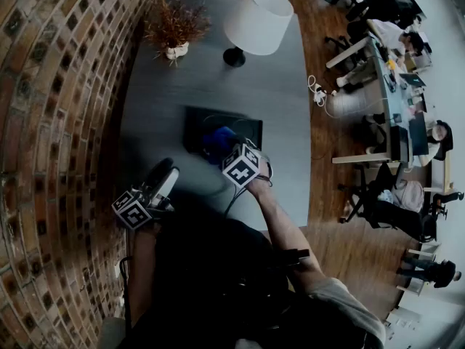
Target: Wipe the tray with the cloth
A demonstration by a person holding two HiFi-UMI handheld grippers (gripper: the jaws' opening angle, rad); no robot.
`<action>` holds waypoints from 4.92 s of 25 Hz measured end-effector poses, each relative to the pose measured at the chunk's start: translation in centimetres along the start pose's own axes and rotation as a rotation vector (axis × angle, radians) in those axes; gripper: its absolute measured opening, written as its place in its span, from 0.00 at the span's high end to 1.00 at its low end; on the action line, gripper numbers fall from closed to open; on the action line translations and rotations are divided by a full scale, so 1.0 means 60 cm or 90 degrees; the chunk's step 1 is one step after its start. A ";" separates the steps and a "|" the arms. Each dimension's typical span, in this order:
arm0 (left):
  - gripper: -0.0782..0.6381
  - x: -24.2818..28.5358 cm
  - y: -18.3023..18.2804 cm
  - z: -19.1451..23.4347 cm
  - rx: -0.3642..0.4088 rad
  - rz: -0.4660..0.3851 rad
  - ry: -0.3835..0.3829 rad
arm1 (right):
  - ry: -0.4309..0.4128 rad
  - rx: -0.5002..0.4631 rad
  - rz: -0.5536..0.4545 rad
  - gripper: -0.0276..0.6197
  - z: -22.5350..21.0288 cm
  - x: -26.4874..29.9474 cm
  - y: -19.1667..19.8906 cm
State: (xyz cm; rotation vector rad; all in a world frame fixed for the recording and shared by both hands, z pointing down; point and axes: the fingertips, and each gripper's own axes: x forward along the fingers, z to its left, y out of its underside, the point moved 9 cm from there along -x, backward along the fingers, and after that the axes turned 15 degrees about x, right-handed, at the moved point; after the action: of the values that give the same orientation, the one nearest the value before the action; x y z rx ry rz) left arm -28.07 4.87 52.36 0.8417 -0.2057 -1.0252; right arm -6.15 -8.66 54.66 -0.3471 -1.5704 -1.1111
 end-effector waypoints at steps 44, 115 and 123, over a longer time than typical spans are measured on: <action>0.52 0.147 0.040 0.034 0.226 0.297 -0.125 | -0.035 0.606 -0.241 0.68 -0.202 -0.143 0.313; 0.51 0.225 0.064 0.064 0.175 0.407 -0.105 | -0.319 0.739 -0.357 0.68 -0.205 -0.006 0.219; 0.53 0.103 0.151 -0.055 0.236 0.550 -0.061 | -0.337 0.695 -0.296 0.68 -0.226 0.050 0.139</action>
State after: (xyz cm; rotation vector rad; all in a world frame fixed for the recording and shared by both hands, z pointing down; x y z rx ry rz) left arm -17.02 3.73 55.10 0.9054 -0.7826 -0.2081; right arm 7.13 -16.12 60.23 0.5303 -2.5528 -0.3301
